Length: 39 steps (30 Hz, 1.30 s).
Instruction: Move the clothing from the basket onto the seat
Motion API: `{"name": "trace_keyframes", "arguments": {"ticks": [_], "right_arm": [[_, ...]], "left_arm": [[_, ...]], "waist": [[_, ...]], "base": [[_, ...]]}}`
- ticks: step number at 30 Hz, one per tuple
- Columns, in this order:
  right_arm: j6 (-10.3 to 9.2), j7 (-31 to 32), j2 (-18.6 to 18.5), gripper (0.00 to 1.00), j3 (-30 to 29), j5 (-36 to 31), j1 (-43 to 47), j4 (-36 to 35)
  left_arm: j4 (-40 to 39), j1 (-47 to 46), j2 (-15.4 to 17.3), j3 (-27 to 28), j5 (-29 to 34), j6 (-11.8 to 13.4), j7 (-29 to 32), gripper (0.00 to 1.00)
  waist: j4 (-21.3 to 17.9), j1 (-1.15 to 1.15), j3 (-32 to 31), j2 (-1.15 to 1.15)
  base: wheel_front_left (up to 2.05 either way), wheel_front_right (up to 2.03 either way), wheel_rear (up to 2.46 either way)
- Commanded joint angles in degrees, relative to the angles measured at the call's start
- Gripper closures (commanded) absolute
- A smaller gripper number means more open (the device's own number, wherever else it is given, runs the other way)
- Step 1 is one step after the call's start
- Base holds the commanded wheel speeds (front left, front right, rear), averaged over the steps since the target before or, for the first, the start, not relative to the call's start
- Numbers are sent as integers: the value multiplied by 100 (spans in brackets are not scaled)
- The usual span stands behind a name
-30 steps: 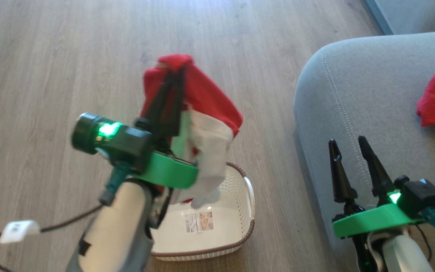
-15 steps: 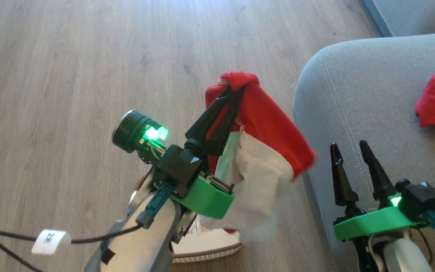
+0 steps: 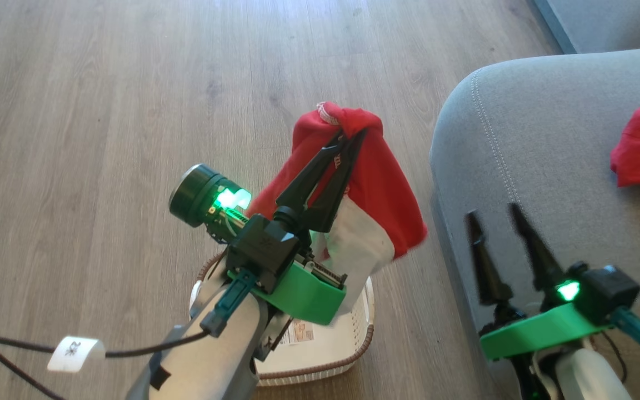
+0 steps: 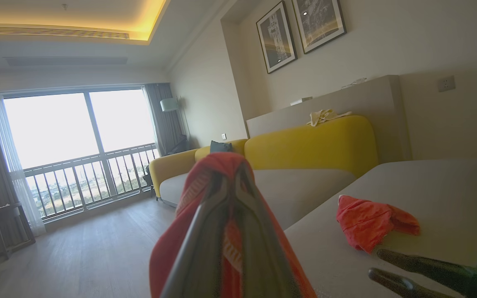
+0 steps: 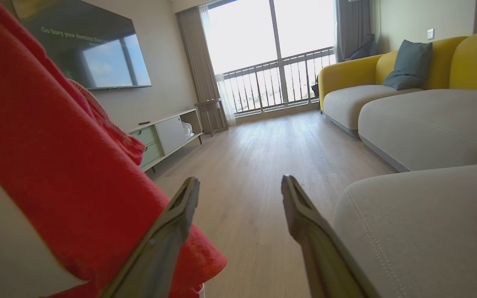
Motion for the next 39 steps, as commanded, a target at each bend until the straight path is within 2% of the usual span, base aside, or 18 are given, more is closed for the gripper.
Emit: {"name": "trace_keyframes", "arguments": {"ticks": [1,4,12,20,26,31,39], "right_arm": [[0,-13,-236,0,327,76,-268,-225],[0,-13,-690,0,690,429,-369,-332],[0,-13,-2347,0,2058,895,-870,-807],[0,-13,-3218,0,2565,1413,-1447,-819],[0,63,-3613,0,3358,1847,-1835,-685],[0,233,-3859,0,4107,2164,-2193,-584],[0,205,-3823,0,4952,2111,-2685,-291]], "left_arm": [[-192,-142,37,170,-16,-17,-28,100],[-170,-132,37,160,-12,-32,-28,100],[-118,-135,37,101,55,-104,-28,100],[-184,-166,37,-98,190,-252,-28,100],[-283,-234,37,-386,370,-442,-28,100],[-385,-279,37,-526,469,-476,-28,100],[-584,-319,59,-643,492,-524,-28,100]], "waist": [[-5,0,2,0],[-13,0,9,0],[-29,0,26,0],[16,0,39,0],[103,0,51,0],[163,0,55,0],[188,0,80,0]], "base": [[0,0,0],[0,0,0],[0,0,0],[0,0,0],[0,0,0],[0,0,0],[0,0,0]]}}
